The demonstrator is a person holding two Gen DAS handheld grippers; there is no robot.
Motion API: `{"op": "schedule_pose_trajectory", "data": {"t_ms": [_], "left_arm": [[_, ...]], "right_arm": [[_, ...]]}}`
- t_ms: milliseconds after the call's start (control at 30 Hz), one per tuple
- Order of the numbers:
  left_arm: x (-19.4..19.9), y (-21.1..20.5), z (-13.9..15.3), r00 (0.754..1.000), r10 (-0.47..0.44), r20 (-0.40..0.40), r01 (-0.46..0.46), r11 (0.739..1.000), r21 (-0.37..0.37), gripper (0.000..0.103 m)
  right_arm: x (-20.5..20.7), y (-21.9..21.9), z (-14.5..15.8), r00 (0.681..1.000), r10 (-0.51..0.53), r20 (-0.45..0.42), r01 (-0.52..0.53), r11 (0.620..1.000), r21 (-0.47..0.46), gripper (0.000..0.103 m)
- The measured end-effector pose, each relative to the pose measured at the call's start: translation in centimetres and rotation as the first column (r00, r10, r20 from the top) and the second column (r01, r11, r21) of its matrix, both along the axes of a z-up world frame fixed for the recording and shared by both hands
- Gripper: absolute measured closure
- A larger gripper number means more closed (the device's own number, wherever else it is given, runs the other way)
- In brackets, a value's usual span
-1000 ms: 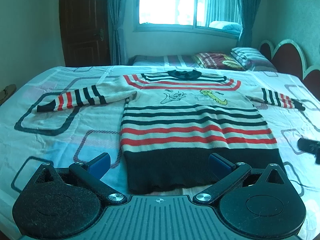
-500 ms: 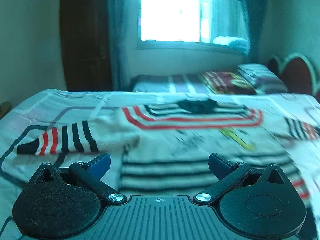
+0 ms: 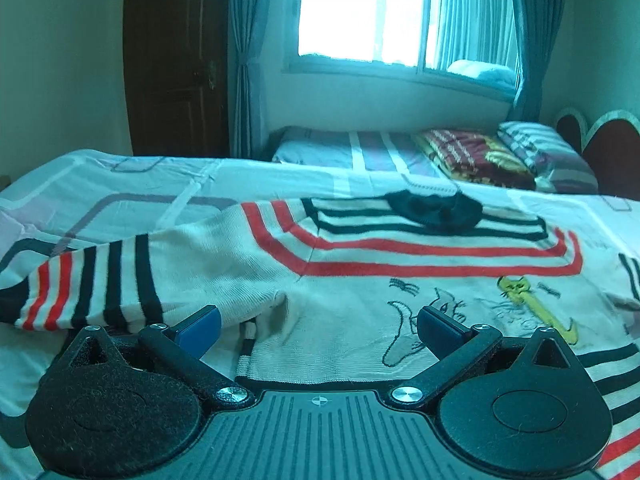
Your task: Fold small clothes
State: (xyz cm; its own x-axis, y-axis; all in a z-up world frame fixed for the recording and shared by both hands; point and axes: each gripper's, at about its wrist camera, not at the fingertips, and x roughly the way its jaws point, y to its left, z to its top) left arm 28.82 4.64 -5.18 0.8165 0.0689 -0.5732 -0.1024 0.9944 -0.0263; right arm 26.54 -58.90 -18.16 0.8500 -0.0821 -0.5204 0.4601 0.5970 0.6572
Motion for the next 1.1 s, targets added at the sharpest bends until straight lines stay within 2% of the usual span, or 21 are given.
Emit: {"op": "schedule_pose_trajectory", "data": {"t_ms": [33,133,233,333,400,467,567,633,700,800,900,967,1033,1100], "left_arm": [[0.4,0.1,-0.3,1.000,0.002,-0.005,-0.002,1.000,0.001,0.000],[1.3,0.3,-0.9,1.000,0.004,-0.013,-0.004,1.000,-0.007,0.000],[2.0,0.7,-1.2,1.000,0.019,-0.015,-0.019,1.000,-0.008,0.000],[2.7,1.6,-1.2,0.999,0.042,-0.023,-0.043,0.999,-0.008,0.000],[3.3,2.3,-1.2,0.998,0.055,-0.031,-0.055,0.998,0.005,0.000],[3.7,3.1,-1.1,0.997,0.071,-0.038,-0.071,0.997,0.018,0.000],[4.0,4.5,-1.1,0.994,0.098,-0.049,-0.098,0.995,0.013,0.000],[3.9,5.3,-1.1,0.993,0.106,-0.050,-0.106,0.994,0.006,0.000],[3.7,5.7,-1.3,0.993,0.107,-0.056,-0.106,0.994,0.011,0.000],[3.3,6.4,-1.6,0.990,0.120,-0.068,-0.119,0.993,0.018,0.000],[2.4,7.5,-1.7,0.986,0.151,-0.071,-0.152,0.988,-0.010,0.000],[1.9,8.4,-1.7,0.983,0.171,-0.072,-0.174,0.984,-0.034,0.000],[1.4,9.2,-1.6,0.978,0.193,-0.076,-0.197,0.979,-0.048,0.000],[0.9,9.9,-1.4,0.976,0.205,-0.078,-0.209,0.977,-0.048,0.000]], "right_arm": [[0.5,-0.2,-0.5,1.000,-0.002,0.003,0.002,1.000,0.015,0.055],[1.7,0.1,-0.5,1.000,-0.002,0.006,0.002,1.000,-0.017,0.056],[2.0,-0.9,-0.8,0.999,-0.050,0.015,0.050,0.999,0.016,0.074],[2.0,-2.3,-1.2,0.996,-0.085,0.033,0.082,0.994,0.074,0.084],[2.0,-2.6,-1.1,0.996,-0.083,0.033,0.081,0.994,0.068,0.085],[2.6,-2.2,-0.6,0.997,-0.072,0.005,0.072,0.997,0.002,0.091],[3.6,0.4,1.7,0.999,-0.040,-0.027,0.034,0.977,-0.210,0.095],[4.3,3.4,3.9,0.999,0.012,-0.032,-0.022,0.930,-0.368,0.095],[5.3,7.8,6.4,0.992,0.123,-0.020,-0.116,0.854,-0.508,0.095],[6.7,15.5,8.7,0.941,0.338,-0.017,-0.277,0.739,-0.615,0.095],[8.1,23.0,9.1,0.857,0.512,-0.059,-0.428,0.643,-0.634,0.095],[9.0,27.5,8.4,0.790,0.604,-0.109,-0.524,0.571,-0.632,0.095],[9.5,31.8,7.1,0.714,0.680,-0.169,-0.615,0.492,-0.616,0.095],[10.0,35.8,5.2,0.623,0.738,-0.261,-0.708,0.389,-0.589,0.092]]}}
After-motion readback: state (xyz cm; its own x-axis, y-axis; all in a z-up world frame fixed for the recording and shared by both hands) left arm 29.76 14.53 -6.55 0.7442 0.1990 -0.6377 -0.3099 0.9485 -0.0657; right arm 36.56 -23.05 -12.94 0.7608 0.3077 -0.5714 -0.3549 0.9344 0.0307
